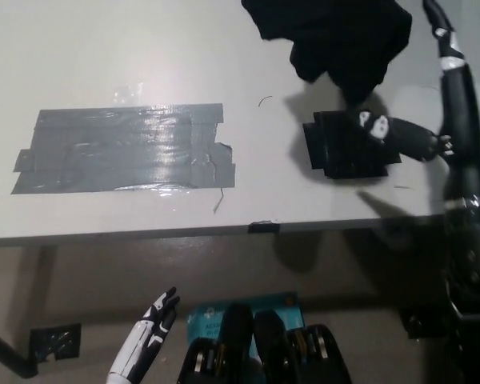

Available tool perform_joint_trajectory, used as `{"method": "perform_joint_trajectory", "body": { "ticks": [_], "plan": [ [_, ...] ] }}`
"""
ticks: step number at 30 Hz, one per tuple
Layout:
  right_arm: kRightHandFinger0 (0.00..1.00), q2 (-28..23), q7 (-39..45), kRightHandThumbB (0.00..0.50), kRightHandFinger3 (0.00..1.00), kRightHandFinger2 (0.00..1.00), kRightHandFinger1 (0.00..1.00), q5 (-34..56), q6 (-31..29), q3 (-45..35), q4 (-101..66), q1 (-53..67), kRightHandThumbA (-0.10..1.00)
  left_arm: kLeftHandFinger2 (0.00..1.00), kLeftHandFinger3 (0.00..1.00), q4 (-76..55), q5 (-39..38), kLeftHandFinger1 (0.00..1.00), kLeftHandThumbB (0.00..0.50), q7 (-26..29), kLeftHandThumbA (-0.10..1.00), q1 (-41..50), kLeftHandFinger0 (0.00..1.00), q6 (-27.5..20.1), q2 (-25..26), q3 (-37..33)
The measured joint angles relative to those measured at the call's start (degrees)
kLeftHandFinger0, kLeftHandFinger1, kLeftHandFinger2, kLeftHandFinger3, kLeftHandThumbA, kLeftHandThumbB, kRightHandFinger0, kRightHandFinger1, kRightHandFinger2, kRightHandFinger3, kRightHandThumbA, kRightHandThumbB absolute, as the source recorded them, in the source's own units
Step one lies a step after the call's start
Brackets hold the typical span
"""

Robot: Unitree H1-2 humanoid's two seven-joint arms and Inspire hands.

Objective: A person hands a black t-shirt to the robot and rhe robot picks it up with its right hand and places it on the black spot on the desk infron tof it

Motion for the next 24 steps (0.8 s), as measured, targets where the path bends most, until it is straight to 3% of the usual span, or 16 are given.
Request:
{"method": "perform_joint_trajectory", "body": {
  "ticks": [5, 15, 17, 19, 20, 21, 22, 23, 24],
  "plan": [
    [1.0, 0.1, -0.2, 0.411, 1.0, 1.0, 1.0, -0.1, 0.7, 0.0, 6.1, -3.4, 0.95, 1.0, 1.0, 0.1, 0.0, 1.0, 0.5, 0.0, 1.0, -0.1, 1.0, -0.4, 0.0, 0.1],
    [1.0, 0.1, -0.7, 0.406, 1.0, 1.0, 1.0, 0.6, 0.9, 0.0, 12.8, -8.3, 0.91, 1.0, 1.0, 0.4, 0.0, 1.0, 0.5, 0.0, 1.0, -0.4, 1.0, -1.1, 0.0, 0.2],
    [1.0, 0.1, -0.7, 0.405, 1.0, 1.0, 1.0, 0.8, 0.9, 0.1, 12.9, -9.0, 0.89, 1.0, 1.0, 0.5, 0.0, 1.0, 0.5, 0.0, 1.0, -0.5, 1.0, -1.2, 0.0, 0.2],
    [1.0, 0.0, -0.7, 0.364, 1.0, 1.0, 1.0, 0.8, 1.0, 0.4, 12.9, -10.1, 0.77, 1.0, 1.0, 0.7, 0.0, 1.0, 0.5, 0.0, 1.0, -0.9, 1.0, -1.3, 0.0, 0.2],
    [0.85, 0.0, -0.8, 0.33, 1.0, 0.98, 0.82, 0.7, 0.9, 0.5, 12.9, -10.5, 0.54, 1.0, 1.0, 0.7, 0.0, 1.0, 0.5, 0.0, 1.0, -1.0, 1.0, -1.3, 0.0, 0.2],
    [0.36, 0.0, -0.8, 0.227, 0.65, 0.54, 0.4, 0.7, 0.9, 0.5, 12.9, -10.5, 0.23, 1.0, 1.0, 0.7, 0.0, 1.0, 0.5, 0.0, 1.0, -1.0, 1.0, -1.3, 0.0, 0.2],
    [0.07, 0.1, -1.8, 0.248, 0.4, 0.29, 0.15, 0.3, 0.1, 0.6, 14.1, -11.5, -0.03, 1.0, 1.0, 0.7, 0.0, 1.0, 0.5, 0.0, 1.0, -1.2, 1.0, -1.3, 0.0, 0.2],
    [0.0, 0.2, -3.0, 0.229, 0.51, 0.42, 0.13, -0.4, -0.5, 0.7, 15.3, -12.1, -0.1, 1.0, 1.0, 0.7, 0.0, 1.0, 0.5, 0.0, 1.0, -1.2, 1.0, -1.3, 0.0, 0.2],
    [0.0, 0.1, -3.8, 0.222, 0.54, 0.51, 0.14, -1.0, -0.8, 0.9, 16.0, -12.4, -0.1, 1.0, 1.0, 0.7, 0.0, 1.0, 0.5, 0.0, 1.0, -1.3, 1.0, -1.3, 0.0, 0.2]
  ]
}}
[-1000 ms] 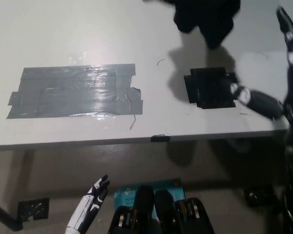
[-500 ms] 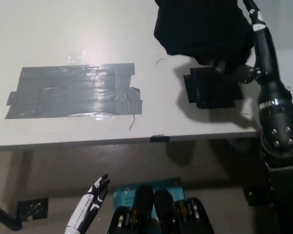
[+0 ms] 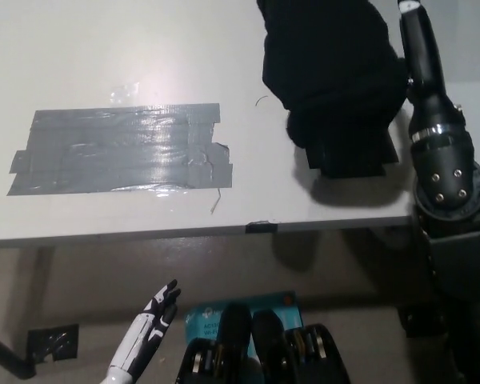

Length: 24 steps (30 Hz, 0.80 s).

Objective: A person hands a black t-shirt to the robot and rhe robot picks it up with its right hand and places it on the black spot on the desk infron tof it

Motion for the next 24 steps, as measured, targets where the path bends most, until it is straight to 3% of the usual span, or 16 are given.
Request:
{"method": "perform_joint_trajectory", "body": {
  "ticks": [1, 2, 6, 12, 24],
  "plan": [
    [0.0, 0.0, -0.8, 0.187, 0.7, 0.67, 0.2, -0.5, -0.2, 0.2, 0.7, -0.2, -0.1, 1.0, 1.0, 0.0, 0.0, 1.0, 0.5, 0.0, 1.0, 0.0, 1.0, 0.0, 0.0, 0.0],
    [0.0, 0.0, -1.0, 0.192, 0.85, 0.8, 0.3, -0.8, -0.3, 0.2, 0.9, -0.3, -0.1, 1.0, 1.0, 0.0, 0.0, 1.0, 0.5, 0.0, 1.0, 0.0, 1.0, 0.0, 0.0, 0.0],
    [0.0, 0.0, -5.2, 0.182, 0.96, 0.86, 0.4, -3.3, -3.1, 1.0, 3.6, -0.3, -0.1, 1.0, 1.0, 0.0, 0.1, 1.0, 0.5, 0.0, 1.0, -0.1, 1.0, 0.0, 0.0, 0.0],
    [0.01, 0.0, -8.8, 0.15, 1.0, 0.9, 0.48, -4.7, -7.0, 1.3, 5.6, -0.3, -0.1, 1.0, 1.0, 0.0, 0.3, 1.0, 0.5, 0.0, 1.0, -0.6, 1.0, 0.0, 0.1, 0.0],
    [0.03, -0.4, -12.2, 0.182, 0.99, 0.91, 0.49, -5.3, -10.9, 1.3, 9.3, -0.6, -0.1, 1.0, 1.0, -0.1, 0.3, 1.0, 0.5, -0.1, 1.0, -0.8, 1.0, 0.1, 0.1, 0.1]
  ]
}}
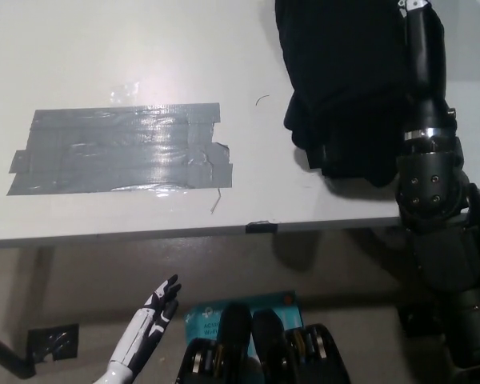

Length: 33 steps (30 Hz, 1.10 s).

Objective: A person hands a black t-shirt to the robot and rhe robot picks it up with its right hand and places it on the black spot on the desk infron tof it

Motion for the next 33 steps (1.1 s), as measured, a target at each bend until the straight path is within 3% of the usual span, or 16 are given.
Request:
{"method": "perform_joint_trajectory", "body": {
  "ticks": [7, 8, 9, 11, 14, 15, 16, 17, 18, 19, 21, 24, 27, 33],
  "plan": [
    [0.02, -0.5, -1.8, 0.174, 0.97, 0.84, 0.46, -0.1, -1.4, 0.1, 8.9, -1.9, -0.1, 1.0, 1.0, -1.2, 0.0, 1.0, 0.5, -0.2, 1.0, -0.1, 1.0, 0.8, 0.0, 0.1],
    [0.0, -0.5, -2.2, 0.192, 0.93, 0.74, 0.35, -0.1, -1.5, 0.3, 10.7, -2.4, -0.1, 1.0, 1.0, -1.2, 0.0, 1.0, 0.5, -0.2, 1.0, -0.1, 1.0, 0.9, 0.0, 0.2],
    [0.0, -0.5, -2.5, 0.18, 0.93, 0.74, 0.35, -0.2, -1.5, 0.4, 12.4, -2.9, -0.1, 1.0, 1.0, -1.2, 0.0, 1.0, 0.5, -0.2, 1.0, -0.1, 1.0, 1.0, 0.0, 0.2],
    [0.0, -0.6, -3.7, 0.161, 1.0, 0.88, 0.45, -0.8, -1.9, 1.8, 18.2, -4.3, -0.1, 1.0, 1.0, -1.2, 0.1, 1.0, 0.5, -0.2, 1.0, -0.1, 1.0, 1.3, 0.0, 0.2],
    [0.02, -0.6, -4.9, 0.17, 1.0, 0.93, 0.53, -1.7, -2.3, 4.0, 25.7, -6.0, -0.1, 1.0, 1.0, -1.2, 0.1, 1.0, 0.5, -0.2, 1.0, -0.2, 1.0, 1.4, 0.0, 0.2],
    [0.09, -0.6, -5.7, 0.159, 1.0, 0.99, 0.62, -2.1, -2.8, 5.2, 29.3, -6.7, -0.1, 1.0, 1.0, -1.2, 0.1, 1.0, 0.5, -0.2, 1.0, -0.2, 1.0, 1.5, 0.0, 0.2],
    [0.26, -0.6, -6.1, 0.21, 1.0, 1.0, 0.73, -2.4, -3.1, 6.1, 31.8, -7.1, -0.09, 1.0, 1.0, -1.3, 0.2, 1.0, 0.5, -0.2, 1.0, -0.2, 1.0, 1.6, 0.0, 0.1],
    [0.6, -0.6, -6.2, 0.322, 1.0, 1.0, 0.97, -2.7, -3.1, 7.1, 34.2, -7.3, 0.05, 1.0, 1.0, -1.3, 0.2, 1.0, 0.5, -0.2, 1.0, -0.2, 1.0, 1.6, 0.0, 0.1],
    [0.98, -0.6, -6.1, 0.327, 1.0, 1.0, 1.0, -2.7, -3.1, 8.1, 36.5, -7.4, 0.17, 1.0, 1.0, -1.3, 0.2, 1.0, 0.5, -0.2, 1.0, -0.2, 1.0, 1.6, 0.0, 0.1],
    [1.0, -0.6, -5.1, 0.347, 1.0, 1.0, 1.0, -2.7, -2.8, 8.9, 38.4, -7.4, 0.19, 1.0, 1.0, -1.3, 0.2, 1.0, 0.5, -0.2, 1.0, -0.2, 1.0, 1.6, 0.0, 0.1],
    [1.0, -0.6, -3.0, 0.442, 1.0, 1.0, 1.0, -2.5, -2.3, 9.7, 40.3, -7.2, 0.29, 1.0, 1.0, -1.3, 0.2, 1.0, 0.5, -0.2, 1.0, -0.2, 1.0, 1.6, 0.0, 0.1],
    [1.0, -1.1, -0.2, 0.495, 1.0, 1.0, 1.0, -2.4, -1.4, 10.8, 41.1, -7.2, 0.5, 1.0, 1.0, -1.3, 0.2, 1.0, 0.5, -0.2, 1.0, -0.2, 1.0, 1.8, 0.0, 0.0],
    [1.0, -2.4, 2.5, 0.5, 1.0, 1.0, 1.0, -2.4, -0.6, 12.2, 40.1, -7.1, 0.59, 1.0, 1.0, -1.2, 0.2, 1.0, 0.5, -0.2, 1.0, -0.3, 1.0, 1.9, 0.0, 0.0],
    [1.0, -6.4, 9.0, 0.5, 1.0, 1.0, 1.0, -2.4, 1.3, 14.8, 31.5, -4.8, 0.57, 1.0, 1.0, -1.2, 0.2, 1.0, 0.5, -0.3, 1.0, -0.4, 1.0, 2.3, 0.0, -0.1]
  ]
}}
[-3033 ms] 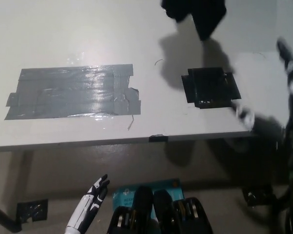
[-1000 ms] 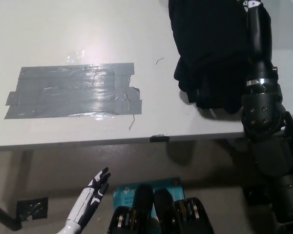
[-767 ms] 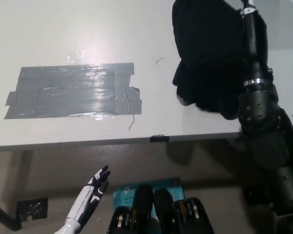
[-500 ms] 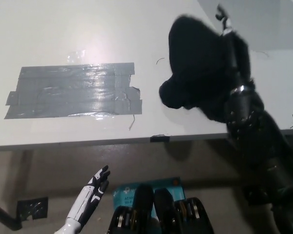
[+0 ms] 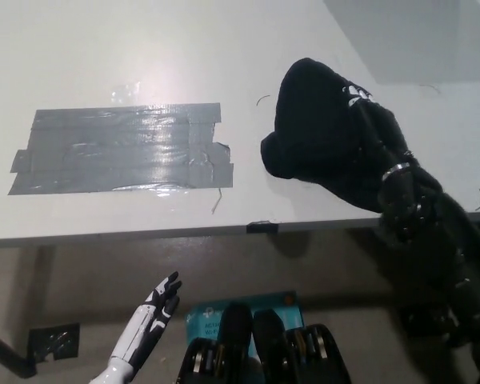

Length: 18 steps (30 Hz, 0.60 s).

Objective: A person hands a black t-shirt to the robot and rhe robot picks it up with its right hand and places it on the black spot on the desk infron tof it

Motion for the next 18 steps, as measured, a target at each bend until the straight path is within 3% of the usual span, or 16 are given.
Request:
{"method": "perform_joint_trajectory", "body": {
  "ticks": [2, 5, 9, 15, 17, 18],
  "plan": [
    [1.0, -1.8, 2.6, 0.5, 1.0, 1.0, 1.0, 0.1, 1.0, 0.5, -4.3, 1.7, 0.56, 1.0, 1.0, 0.0, 0.0, 1.0, 0.5, 0.0, 1.0, -0.2, 1.0, 0.1, 0.0, 0.0],
    [1.0, -4.2, 5.6, 0.5, 1.0, 1.0, 1.0, 0.4, 2.2, 0.8, -9.9, 4.1, 0.65, 1.0, 1.0, 0.1, 0.0, 1.0, 0.5, 0.0, 1.0, -0.4, 1.0, 0.1, 0.0, 0.0],
    [1.0, -9.4, 11.1, 0.493, 1.0, 1.0, 1.0, 1.8, 4.8, 1.0, -18.6, 7.6, 0.57, 1.0, 1.0, 0.1, 0.0, 1.0, 0.5, -0.1, 1.0, -0.7, 1.0, 0.2, 0.0, 0.0],
    [1.0, -17.7, 18.4, 0.5, 1.0, 1.0, 1.0, 5.9, 8.7, 0.4, -28.7, 10.0, 0.6, 1.0, 1.0, 0.1, 0.0, 1.0, 0.5, -0.3, 1.0, -1.3, 1.0, 0.3, 0.0, -0.1],
    [1.0, -20.6, 20.8, 0.5, 1.0, 1.0, 1.0, 7.6, 10.1, -0.1, -32.2, 10.5, 0.48, 1.0, 1.0, 0.1, 0.0, 1.0, 0.5, -0.6, 1.0, -1.7, 1.0, 0.4, 0.0, -0.1],
    [1.0, -22.3, 22.2, 0.5, 1.0, 1.0, 1.0, 8.8, 10.9, -0.6, -34.3, 10.8, 0.47, 1.0, 1.0, 0.1, 0.0, 1.0, 0.5, -0.7, 1.0, -1.8, 1.0, 0.4, 0.0, -0.1]
  ]
}}
